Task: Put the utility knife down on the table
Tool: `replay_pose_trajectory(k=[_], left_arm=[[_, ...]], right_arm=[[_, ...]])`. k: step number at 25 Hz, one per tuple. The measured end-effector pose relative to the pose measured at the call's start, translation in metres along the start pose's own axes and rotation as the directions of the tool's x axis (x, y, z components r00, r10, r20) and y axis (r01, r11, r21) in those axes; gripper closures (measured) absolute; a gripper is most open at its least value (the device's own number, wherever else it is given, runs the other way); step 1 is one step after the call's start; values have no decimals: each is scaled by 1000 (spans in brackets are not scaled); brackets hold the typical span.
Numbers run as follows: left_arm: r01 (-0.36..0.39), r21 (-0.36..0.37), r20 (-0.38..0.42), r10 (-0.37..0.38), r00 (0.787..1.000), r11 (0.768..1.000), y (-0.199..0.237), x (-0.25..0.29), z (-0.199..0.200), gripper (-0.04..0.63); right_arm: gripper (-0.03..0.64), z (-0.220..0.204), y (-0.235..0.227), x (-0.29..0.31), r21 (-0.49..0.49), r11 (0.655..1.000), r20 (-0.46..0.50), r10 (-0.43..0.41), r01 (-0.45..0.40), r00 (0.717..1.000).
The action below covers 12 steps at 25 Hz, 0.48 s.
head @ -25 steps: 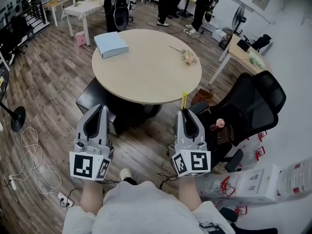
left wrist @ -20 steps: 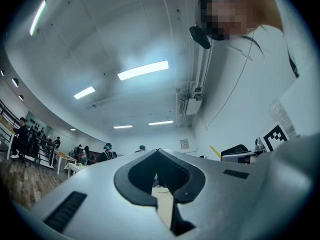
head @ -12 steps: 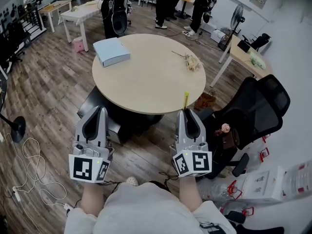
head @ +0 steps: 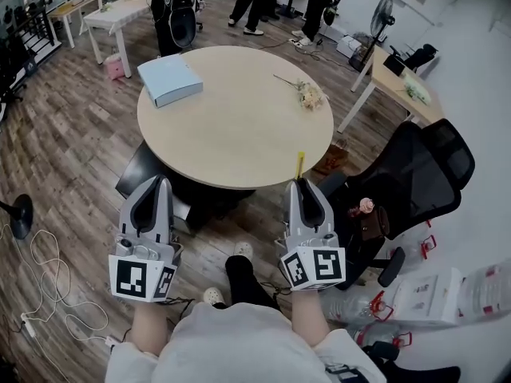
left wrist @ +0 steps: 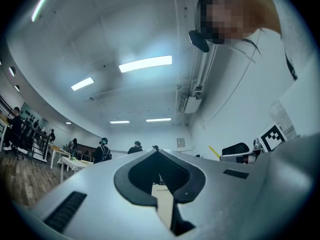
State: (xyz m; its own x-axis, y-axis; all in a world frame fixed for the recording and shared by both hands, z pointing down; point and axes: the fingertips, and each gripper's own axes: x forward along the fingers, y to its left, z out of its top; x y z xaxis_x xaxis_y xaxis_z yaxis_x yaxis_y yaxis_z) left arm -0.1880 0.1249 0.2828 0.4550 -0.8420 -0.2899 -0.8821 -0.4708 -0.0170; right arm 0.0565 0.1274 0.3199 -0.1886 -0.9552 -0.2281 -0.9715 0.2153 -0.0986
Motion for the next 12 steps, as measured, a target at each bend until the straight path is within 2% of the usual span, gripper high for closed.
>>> replay_pose_trajectory(k=[12], left_arm=[[-56,21,37,55,998,998,33,98,-13,588]], right_arm=[[543,-5,-41,110,-14,998,21,59,-59,998]])
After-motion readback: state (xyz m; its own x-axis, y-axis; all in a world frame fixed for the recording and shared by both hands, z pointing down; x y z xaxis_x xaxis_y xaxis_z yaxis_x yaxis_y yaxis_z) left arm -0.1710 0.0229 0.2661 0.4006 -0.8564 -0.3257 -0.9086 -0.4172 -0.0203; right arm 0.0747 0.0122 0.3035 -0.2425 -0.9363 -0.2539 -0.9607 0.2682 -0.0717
